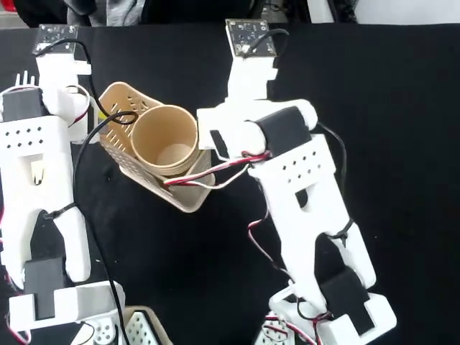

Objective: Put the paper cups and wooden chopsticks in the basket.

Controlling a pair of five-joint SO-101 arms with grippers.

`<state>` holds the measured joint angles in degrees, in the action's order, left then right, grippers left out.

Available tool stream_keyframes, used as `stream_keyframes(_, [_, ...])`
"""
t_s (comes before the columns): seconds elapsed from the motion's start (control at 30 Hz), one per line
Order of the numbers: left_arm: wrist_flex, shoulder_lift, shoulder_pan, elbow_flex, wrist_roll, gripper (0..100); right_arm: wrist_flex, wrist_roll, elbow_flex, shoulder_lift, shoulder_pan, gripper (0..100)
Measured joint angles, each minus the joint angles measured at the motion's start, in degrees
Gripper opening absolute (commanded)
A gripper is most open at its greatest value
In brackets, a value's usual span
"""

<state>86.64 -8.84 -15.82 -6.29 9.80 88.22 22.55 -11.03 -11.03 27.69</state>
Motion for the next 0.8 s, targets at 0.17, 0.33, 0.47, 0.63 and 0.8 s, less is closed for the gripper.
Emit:
stream_keyframes(0.17, [0.00,0.00,0.00,0.00,0.00,20,-0.35,0.18,0.00,2.46,0.00,15.5])
stream_keyframes(0.33, [0.00,0.00,0.00,0.00,0.00,20,-0.79,0.18,-0.26,4.04,-0.09,8.6])
stream_keyframes(0.47, [0.00,0.00,0.00,0.00,0.00,20,-0.79,0.18,-0.97,4.75,-0.09,5.6])
stream_keyframes(0.63, [0.00,0.00,0.00,-0.26,0.00,20,-0.35,0.18,-0.88,4.75,-0.09,5.5])
stream_keyframes(0.8, [0.00,0.00,0.00,-0.26,0.00,20,2.55,0.18,-0.97,4.75,-0.09,5.6])
